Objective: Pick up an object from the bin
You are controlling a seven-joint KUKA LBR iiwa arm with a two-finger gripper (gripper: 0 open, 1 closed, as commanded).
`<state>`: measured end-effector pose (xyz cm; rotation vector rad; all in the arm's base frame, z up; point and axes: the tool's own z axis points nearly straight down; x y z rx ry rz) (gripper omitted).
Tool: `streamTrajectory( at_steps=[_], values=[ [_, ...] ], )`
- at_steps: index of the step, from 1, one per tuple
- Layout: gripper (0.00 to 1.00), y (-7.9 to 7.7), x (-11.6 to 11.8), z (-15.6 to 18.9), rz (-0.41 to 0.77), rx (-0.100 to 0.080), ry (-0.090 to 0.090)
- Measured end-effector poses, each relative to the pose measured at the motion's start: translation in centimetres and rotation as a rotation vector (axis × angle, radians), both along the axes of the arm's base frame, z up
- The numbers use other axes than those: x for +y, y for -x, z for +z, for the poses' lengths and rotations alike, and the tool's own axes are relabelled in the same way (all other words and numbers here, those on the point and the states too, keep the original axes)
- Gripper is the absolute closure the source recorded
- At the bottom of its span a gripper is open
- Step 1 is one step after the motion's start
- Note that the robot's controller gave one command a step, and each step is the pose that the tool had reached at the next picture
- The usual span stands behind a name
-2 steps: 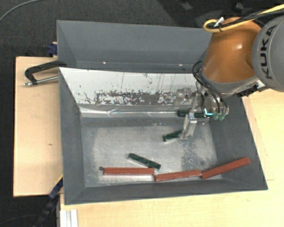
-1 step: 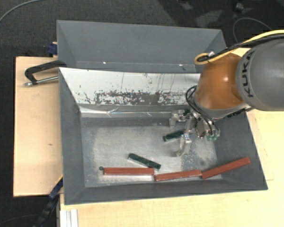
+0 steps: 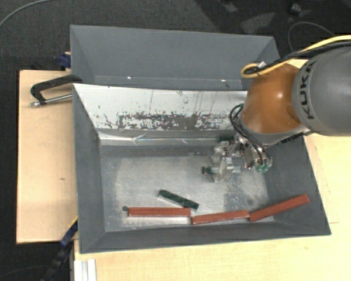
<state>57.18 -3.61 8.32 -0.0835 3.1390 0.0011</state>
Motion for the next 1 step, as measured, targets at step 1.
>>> streamTrajectory(
  at_steps=[1],
  values=[
    [1.00,-1.10,3.42,19.05,-0.068,-0.015,-0.001]
  ],
)
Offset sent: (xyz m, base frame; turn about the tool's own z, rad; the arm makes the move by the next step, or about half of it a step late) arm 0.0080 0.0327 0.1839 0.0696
